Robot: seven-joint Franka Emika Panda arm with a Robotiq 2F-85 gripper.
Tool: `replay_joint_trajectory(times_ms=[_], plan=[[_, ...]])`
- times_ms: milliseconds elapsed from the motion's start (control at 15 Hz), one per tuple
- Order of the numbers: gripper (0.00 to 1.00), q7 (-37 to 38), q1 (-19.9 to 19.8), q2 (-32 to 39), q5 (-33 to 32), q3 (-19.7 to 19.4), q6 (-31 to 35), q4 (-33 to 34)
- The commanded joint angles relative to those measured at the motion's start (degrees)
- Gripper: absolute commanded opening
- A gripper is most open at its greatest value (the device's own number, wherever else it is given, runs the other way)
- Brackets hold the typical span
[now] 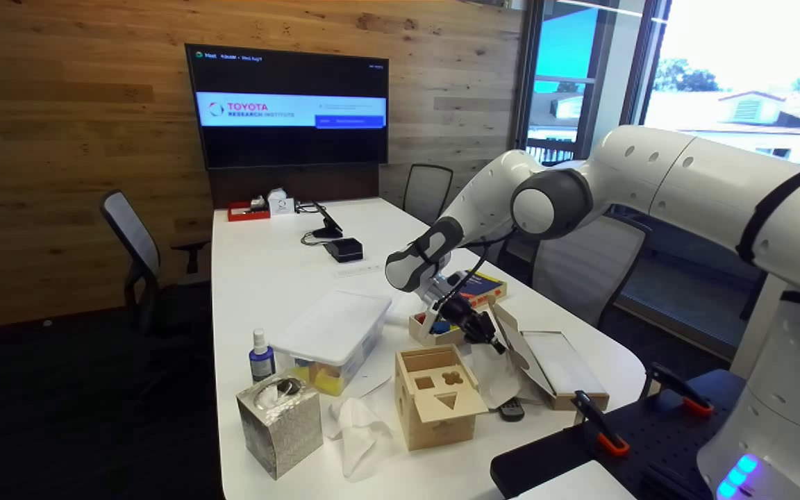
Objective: Use a napkin to wipe a spot on the right
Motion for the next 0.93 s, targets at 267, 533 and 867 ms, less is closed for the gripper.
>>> replay_joint_trajectory(times_ms=[267,533,867], plan=[[0.00,0.5,0.6,1.2,-3.7,-1.9,6.7,5.8],[0.00,0.4,0.5,1.1,-4.4,-1.9,8.6,6.9],[0.00,0.7,0.3,0.6,-4.6,-2.1,11.1,7.0]])
